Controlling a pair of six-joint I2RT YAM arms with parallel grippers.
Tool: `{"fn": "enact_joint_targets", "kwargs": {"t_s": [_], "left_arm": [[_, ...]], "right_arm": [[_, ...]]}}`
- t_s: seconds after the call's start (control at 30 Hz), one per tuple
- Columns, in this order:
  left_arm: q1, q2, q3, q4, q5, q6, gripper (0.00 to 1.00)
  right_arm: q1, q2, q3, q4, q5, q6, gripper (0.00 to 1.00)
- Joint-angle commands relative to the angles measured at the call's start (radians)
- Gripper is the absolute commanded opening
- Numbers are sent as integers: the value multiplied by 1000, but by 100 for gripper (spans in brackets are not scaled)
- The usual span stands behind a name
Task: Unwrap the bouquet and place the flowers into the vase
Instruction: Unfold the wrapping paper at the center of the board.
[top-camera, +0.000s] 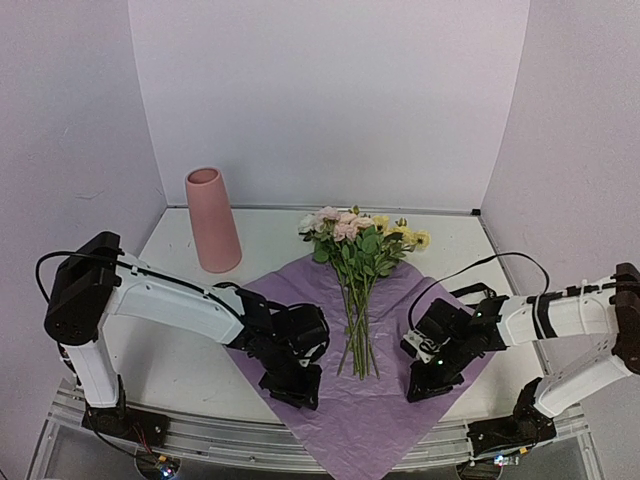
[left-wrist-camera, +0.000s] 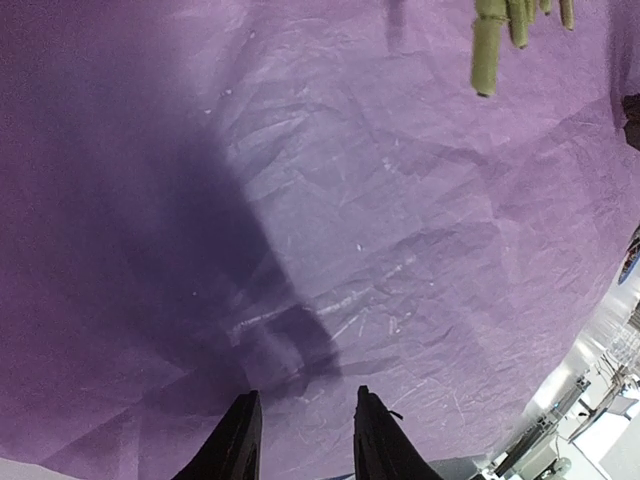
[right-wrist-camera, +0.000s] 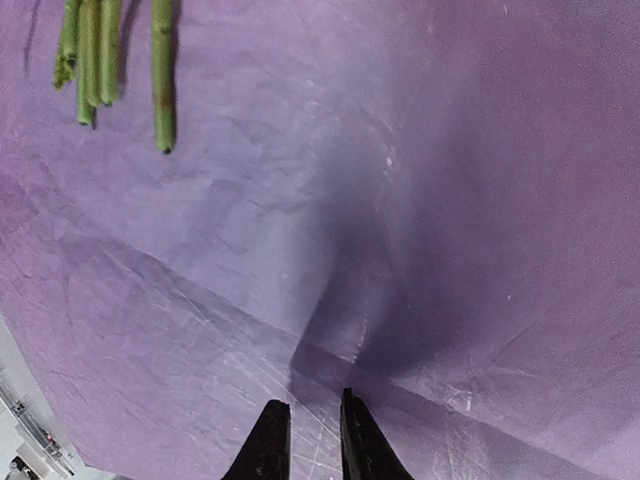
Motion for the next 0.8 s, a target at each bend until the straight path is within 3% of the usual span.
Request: {"fn": "enact_joint_targets", "kwargs": {"t_s": [0.0,0.33,0.57,0.77], "left_arm": [[-4,21,6,4,-46,-16,34],[-4,8,-18,2,-98,-39,34],[-4,-62,126,-2,-212,14,36],[-4,-53,243,-5,-312,73,45]], "right_arm": [[4,1,-34,-26,0,55,19],[4,20,-31,-45,83,74,17],[4,-140,83,-97,214,48,19],[4,-161,187,-105,297,6,21]]}}
